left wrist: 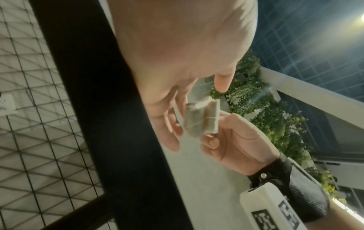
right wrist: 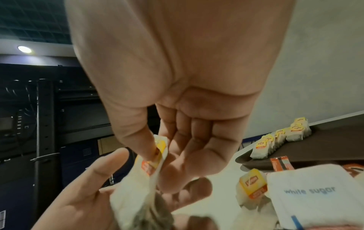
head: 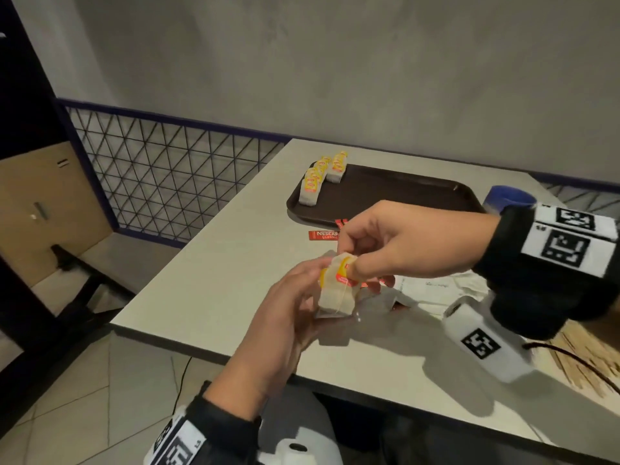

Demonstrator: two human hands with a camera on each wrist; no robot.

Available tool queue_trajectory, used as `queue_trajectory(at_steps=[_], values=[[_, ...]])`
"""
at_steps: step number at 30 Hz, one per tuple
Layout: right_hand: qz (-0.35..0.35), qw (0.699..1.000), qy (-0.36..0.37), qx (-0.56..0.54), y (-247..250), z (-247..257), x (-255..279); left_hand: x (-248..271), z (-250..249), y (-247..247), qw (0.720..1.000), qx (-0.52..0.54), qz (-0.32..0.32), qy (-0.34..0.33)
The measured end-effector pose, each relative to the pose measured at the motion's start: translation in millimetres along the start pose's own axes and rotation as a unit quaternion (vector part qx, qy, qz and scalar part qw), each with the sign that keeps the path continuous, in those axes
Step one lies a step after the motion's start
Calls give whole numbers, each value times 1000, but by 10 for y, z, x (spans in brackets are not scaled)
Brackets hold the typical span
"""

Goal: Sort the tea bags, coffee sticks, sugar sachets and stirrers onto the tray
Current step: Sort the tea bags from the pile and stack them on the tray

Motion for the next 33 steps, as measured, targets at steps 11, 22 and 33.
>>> queue_trajectory(at_steps=[11,22,33], values=[[-212,919,-36,-329,-377,-643,320,-5,153,-38,993,-108,14,36],[-290,813,-23,-504,-576,-848,645,-39,198,-42,994,-101,-3,32],[-300,823,-4,-482,-622,-747,572,-46,170,-26,996,-88,-22,-4]])
Point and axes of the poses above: each hand's wrist, its own x-axis away from the middle knuckle, its own y-axis out of the back of the hand, z = x × y, the point moved 9 cm from there along -x, towards the middle knuckle
